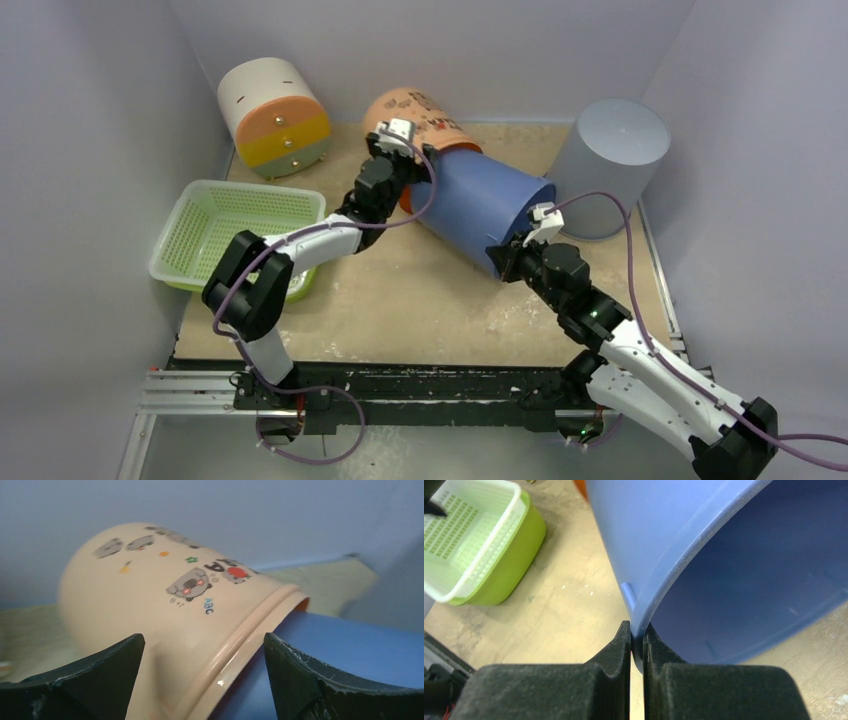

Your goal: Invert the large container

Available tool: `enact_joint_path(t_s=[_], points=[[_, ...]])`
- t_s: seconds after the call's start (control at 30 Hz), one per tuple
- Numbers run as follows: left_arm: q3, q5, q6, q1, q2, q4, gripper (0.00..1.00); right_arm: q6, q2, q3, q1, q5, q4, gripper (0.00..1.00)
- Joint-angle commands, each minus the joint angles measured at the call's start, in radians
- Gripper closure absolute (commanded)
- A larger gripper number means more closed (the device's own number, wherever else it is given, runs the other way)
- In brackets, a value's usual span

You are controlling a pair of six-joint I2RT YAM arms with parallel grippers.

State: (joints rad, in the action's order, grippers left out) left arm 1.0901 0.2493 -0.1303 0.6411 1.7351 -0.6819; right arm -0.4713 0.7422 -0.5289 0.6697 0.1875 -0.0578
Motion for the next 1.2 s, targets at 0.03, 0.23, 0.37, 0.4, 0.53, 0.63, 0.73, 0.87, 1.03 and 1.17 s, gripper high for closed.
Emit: enact_joint_path(t_s=[0.03, 0.23, 0.37, 0.4, 0.53, 0.63, 0.73, 0.87, 1.03, 1.17], points=[[-0.002, 0.293, 0.084, -0.128, 0.033, 0.254, 0.15, 0.056, -0.028, -0.075, 0.014, -0.04, 0.057, 1.0], [-0.026, 0.261, 0.064, -0.127, -0.013, 0.282, 0.15, 0.034, 0.012, -0.026, 0.015, -0.105, -0.027, 1.0], [-0.025, 0.24, 0.051, -0.118, -0.061, 0.337, 0.15, 0.036, 0.043, -0.009, 0.017, -0.127, -0.072, 1.0], [-0.027, 0.241, 0.05, -0.113, -0.074, 0.349, 0.15, 0.035, 0.054, -0.007, 0.018, -0.131, -0.08, 0.98], [-0.019, 0.251, 0.056, -0.083, -0.129, 0.406, 0.15, 0.021, 0.088, 0.014, 0.02, -0.144, -0.121, 0.85], [-0.005, 0.251, 0.063, -0.058, -0.157, 0.451, 0.15, -0.001, 0.105, 0.048, 0.021, -0.144, -0.188, 0.73], [-0.009, 0.254, 0.072, -0.035, -0.18, 0.471, 0.15, -0.008, 0.138, 0.065, 0.021, -0.134, -0.257, 0.69], [-0.029, 0.266, 0.078, -0.016, -0.191, 0.487, 0.15, -0.022, 0.184, 0.08, 0.021, -0.119, -0.331, 0.77], [-0.027, 0.315, 0.059, -0.001, -0.225, 0.565, 0.15, -0.022, 0.191, 0.087, 0.022, -0.134, -0.387, 0.96], [0.052, 0.338, 0.027, 0.0, -0.291, 0.715, 0.15, 0.012, 0.145, 0.039, 0.035, -0.174, -0.321, 1.0]])
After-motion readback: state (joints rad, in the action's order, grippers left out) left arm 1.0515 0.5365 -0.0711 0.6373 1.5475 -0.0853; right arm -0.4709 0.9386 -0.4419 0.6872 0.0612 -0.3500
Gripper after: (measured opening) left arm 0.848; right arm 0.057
